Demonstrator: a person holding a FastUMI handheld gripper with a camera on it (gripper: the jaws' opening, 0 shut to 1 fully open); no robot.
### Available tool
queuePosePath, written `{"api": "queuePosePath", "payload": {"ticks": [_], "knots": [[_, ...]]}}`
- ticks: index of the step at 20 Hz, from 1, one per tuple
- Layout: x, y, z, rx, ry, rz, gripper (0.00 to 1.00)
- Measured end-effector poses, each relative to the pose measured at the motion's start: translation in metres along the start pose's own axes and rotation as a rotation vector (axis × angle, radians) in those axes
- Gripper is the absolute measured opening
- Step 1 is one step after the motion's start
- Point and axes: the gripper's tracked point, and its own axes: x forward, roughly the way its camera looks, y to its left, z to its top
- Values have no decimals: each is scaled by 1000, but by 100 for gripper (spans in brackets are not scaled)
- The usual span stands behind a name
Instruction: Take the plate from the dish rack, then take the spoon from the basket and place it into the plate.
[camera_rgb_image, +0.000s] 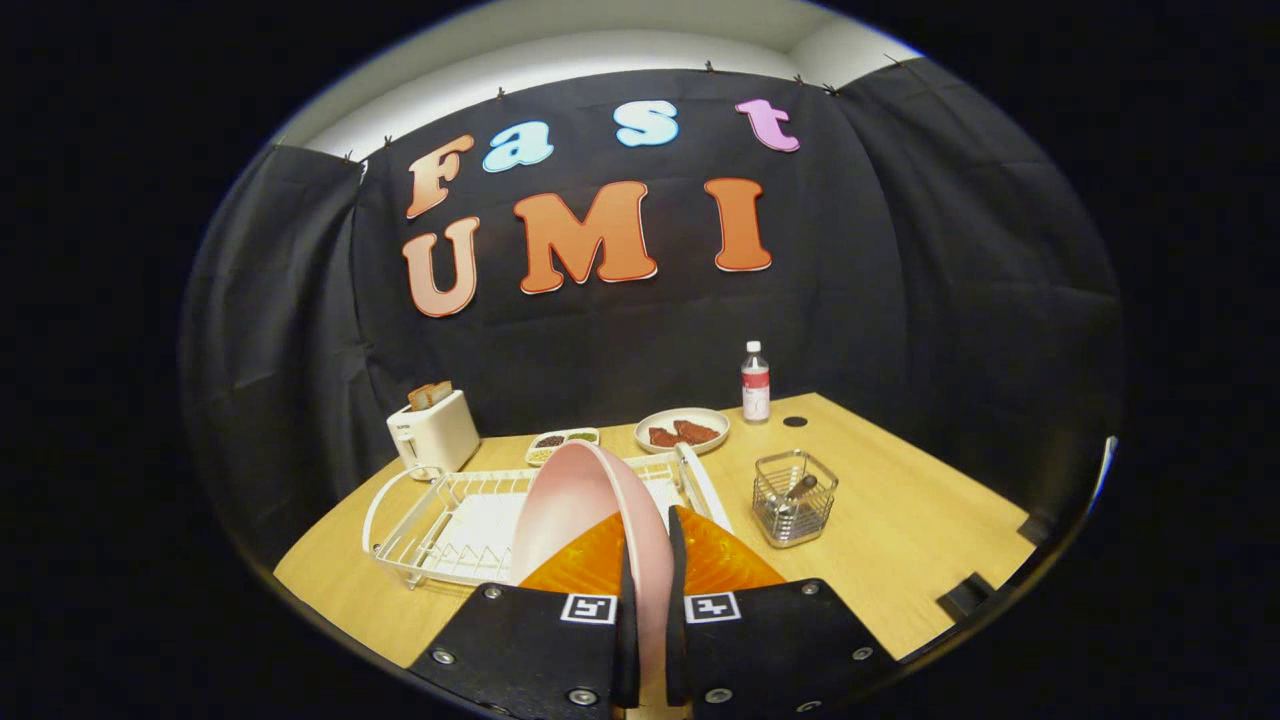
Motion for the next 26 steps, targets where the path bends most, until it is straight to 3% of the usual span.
{"api": "queuePosePath", "payload": {"ticks": [11,19,26], "knots": [[-8,10,-127,281,226,111,10],[-6,20,-154,418,307,181,10],[2,15,-171,493,376,167,12]]}}
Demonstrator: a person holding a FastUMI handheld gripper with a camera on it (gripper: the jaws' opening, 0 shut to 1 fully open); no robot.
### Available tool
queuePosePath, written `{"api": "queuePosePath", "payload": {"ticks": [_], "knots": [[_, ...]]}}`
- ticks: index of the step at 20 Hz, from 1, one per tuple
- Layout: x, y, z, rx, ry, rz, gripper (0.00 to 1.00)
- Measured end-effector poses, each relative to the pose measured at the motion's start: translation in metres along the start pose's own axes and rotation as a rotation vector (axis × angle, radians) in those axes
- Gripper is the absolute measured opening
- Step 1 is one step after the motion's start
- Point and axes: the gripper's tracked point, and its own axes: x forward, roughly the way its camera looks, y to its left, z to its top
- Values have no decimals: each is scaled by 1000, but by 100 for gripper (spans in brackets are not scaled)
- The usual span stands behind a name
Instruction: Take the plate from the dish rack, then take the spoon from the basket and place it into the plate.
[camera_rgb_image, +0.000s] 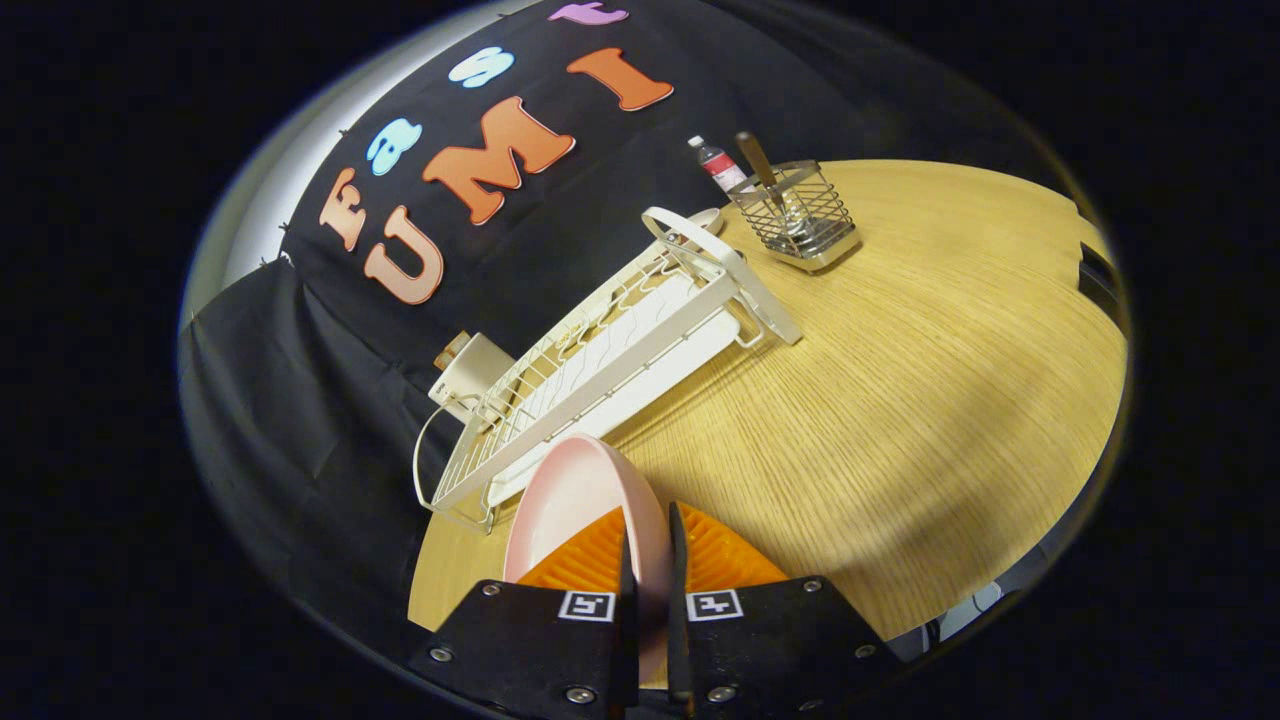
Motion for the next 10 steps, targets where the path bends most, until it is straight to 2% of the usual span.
{"api": "queuePosePath", "payload": {"ticks": [10], "knots": [[5,-4,0,2,28,-25,18]]}}
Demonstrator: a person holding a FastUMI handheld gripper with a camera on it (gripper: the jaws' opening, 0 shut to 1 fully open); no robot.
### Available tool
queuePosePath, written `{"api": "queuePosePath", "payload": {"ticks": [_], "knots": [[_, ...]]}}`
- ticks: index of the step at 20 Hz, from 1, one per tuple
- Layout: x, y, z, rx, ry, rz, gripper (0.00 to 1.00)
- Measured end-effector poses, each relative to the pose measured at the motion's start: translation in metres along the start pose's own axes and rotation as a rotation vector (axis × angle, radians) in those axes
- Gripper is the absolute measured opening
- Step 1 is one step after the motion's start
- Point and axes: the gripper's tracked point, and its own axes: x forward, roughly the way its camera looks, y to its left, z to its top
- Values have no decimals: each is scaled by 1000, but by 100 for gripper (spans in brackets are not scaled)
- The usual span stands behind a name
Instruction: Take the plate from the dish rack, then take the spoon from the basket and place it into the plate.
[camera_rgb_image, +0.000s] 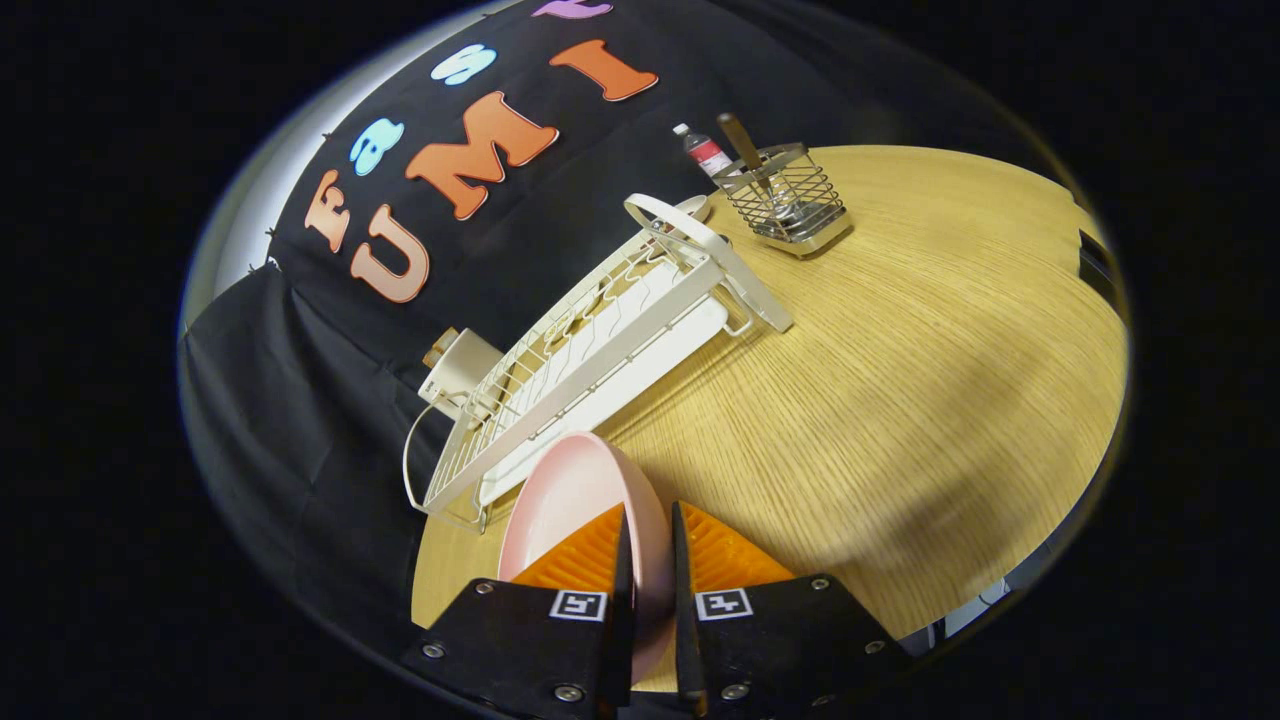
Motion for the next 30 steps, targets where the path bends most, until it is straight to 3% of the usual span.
{"api": "queuePosePath", "payload": {"ticks": [4,6,13,19,25,30], "knots": [[-1,-7,3,-20,-5,-35,19],[-4,-10,10,-36,-25,-56,24],[-21,-3,51,-232,-130,-70,59],[-34,-12,111,-462,-267,-153,86],[-46,-22,178,-676,-449,-273,98],[-36,-24,221,-754,-556,-305,98]]}}
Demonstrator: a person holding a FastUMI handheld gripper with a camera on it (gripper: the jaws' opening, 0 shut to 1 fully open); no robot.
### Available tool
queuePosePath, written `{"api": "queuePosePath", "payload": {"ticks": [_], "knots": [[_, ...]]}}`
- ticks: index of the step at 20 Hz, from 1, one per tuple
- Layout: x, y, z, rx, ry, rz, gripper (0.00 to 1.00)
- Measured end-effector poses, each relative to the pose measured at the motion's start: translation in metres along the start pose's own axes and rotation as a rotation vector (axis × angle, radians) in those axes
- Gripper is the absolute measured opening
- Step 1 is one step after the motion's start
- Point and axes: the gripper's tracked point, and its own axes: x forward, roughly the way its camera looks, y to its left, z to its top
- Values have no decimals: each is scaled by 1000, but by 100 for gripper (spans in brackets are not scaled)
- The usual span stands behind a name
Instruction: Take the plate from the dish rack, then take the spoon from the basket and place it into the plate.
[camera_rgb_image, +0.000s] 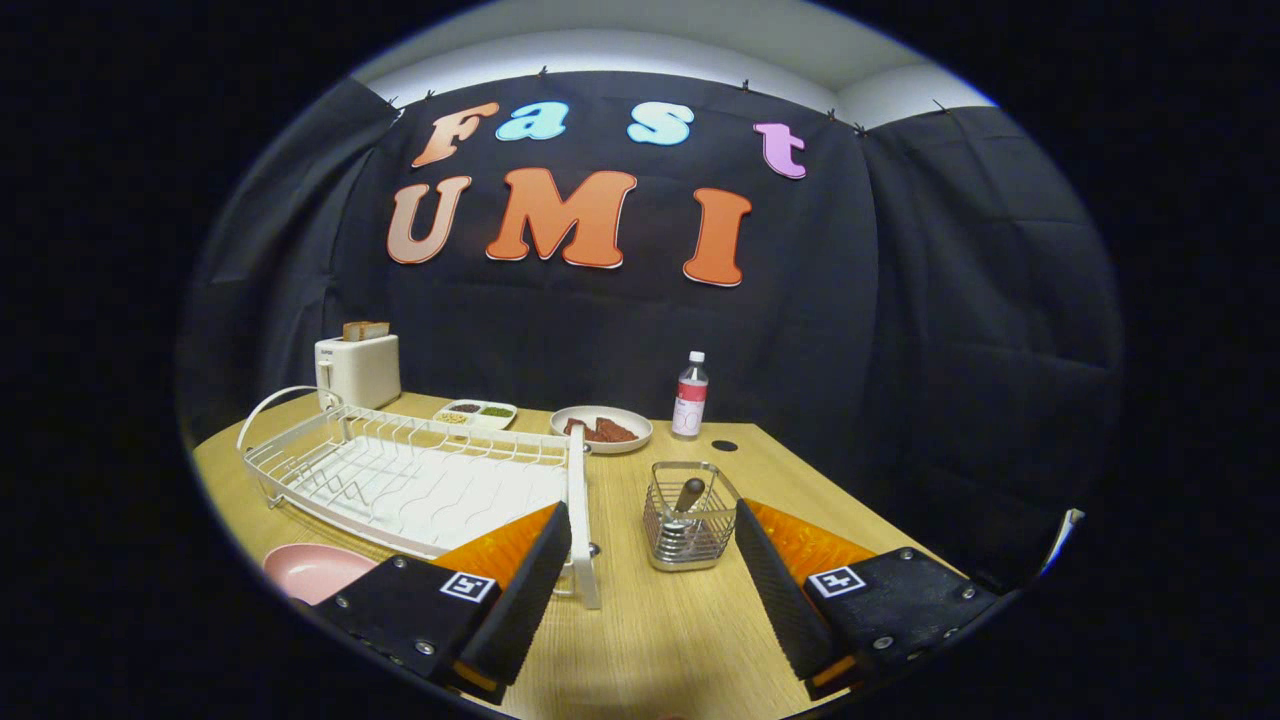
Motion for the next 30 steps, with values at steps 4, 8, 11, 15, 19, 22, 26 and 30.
{"api": "queuePosePath", "payload": {"ticks": [4,8,11,15,19,22,26,30], "knots": [[33,-17,4,5,-52,-47,98],[67,-26,-8,80,-45,-62,95],[85,-24,-26,106,-7,-59,80],[93,-18,-33,106,-6,-51,51],[96,-13,-30,116,-19,-36,14],[97,-15,-26,116,-25,-43,6],[87,-22,-2,104,-67,-54,5],[69,-34,36,90,-131,-74,5]]}}
